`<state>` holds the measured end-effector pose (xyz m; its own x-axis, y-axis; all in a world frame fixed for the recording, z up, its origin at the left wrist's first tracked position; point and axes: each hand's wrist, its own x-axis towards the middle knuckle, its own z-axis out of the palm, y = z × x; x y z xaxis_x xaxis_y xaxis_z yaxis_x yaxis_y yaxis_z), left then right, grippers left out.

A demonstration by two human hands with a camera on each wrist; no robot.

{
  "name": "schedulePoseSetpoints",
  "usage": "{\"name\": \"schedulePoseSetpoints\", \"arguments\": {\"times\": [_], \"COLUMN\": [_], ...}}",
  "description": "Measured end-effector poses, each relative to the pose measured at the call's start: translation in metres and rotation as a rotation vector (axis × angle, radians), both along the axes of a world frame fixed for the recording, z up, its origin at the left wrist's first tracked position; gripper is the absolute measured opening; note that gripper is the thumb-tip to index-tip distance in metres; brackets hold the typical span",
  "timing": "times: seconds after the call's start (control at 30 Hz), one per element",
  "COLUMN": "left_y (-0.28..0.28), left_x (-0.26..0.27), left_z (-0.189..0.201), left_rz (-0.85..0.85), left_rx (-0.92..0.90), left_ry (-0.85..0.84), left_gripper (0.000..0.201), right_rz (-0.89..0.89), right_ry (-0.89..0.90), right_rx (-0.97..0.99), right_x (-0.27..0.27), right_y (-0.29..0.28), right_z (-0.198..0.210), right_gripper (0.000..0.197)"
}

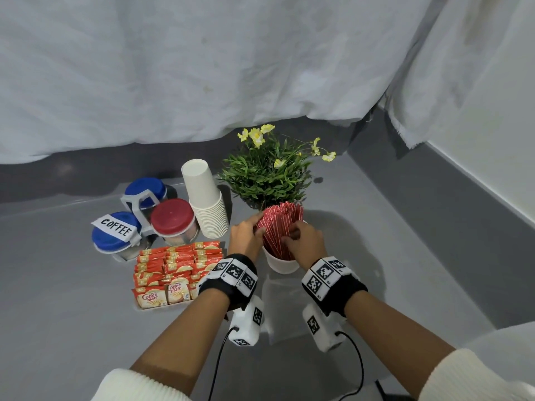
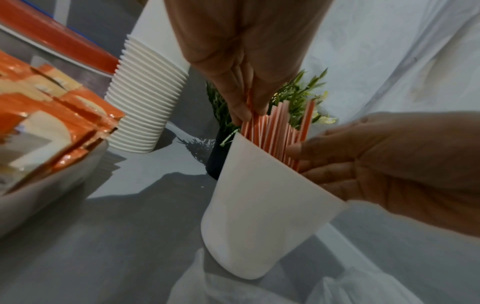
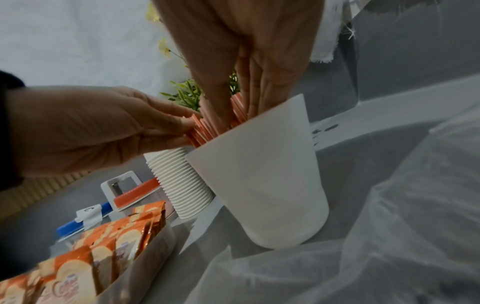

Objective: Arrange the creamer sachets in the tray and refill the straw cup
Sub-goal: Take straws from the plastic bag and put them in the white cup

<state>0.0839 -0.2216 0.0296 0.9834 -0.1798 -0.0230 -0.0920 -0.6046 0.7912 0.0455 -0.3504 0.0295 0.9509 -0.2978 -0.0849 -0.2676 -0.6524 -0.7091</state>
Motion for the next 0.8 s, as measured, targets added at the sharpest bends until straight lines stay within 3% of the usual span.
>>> {"name": "schedulePoseSetpoints", "arguments": {"times": [0.2, 0.33, 0.53, 0.63, 0.73, 0.8], "left_y": [-0.005, -0.007, 0.005, 0.005, 0.003, 0.0], "left_x": [-0.006, -0.004, 0.006, 0.004, 0.002, 0.002], "left_z": [-0.002, -0.005, -0.005, 0.003, 0.006, 0.006], "left_rz": [-0.112, -0.201, -0.295, -0.282, -0.144, -0.057], "left_rx": [0.133, 0.215, 0.51, 0.465, 0.348, 0.263], "left_ry": [-0.099, -0.129, -0.16, -0.099, -0.066, -0.062], "left_gripper": [0.05, 0.051, 0.055, 0.056, 0.06, 0.058], "right_rz": [-0.076, 0.046, 0.167, 0.154, 0.085, 0.051], "right_ry": [-0.086, -0.044, 0.077, 0.02, -0.054, -0.061], "right_rx": [0.066, 0.027, -0.193, -0.128, 0.001, 0.08], "right_x": [0.004, 0.003, 0.003, 0.003, 0.002, -0.001], "right_y": [-0.001, 0.004, 0.003, 0.002, 0.0, 0.0], "right_z": [0.009, 0.011, -0.001, -0.001, -0.005, -0.005], "right_gripper": [0.029, 0.029, 0.013, 0.013, 0.006, 0.011]}}
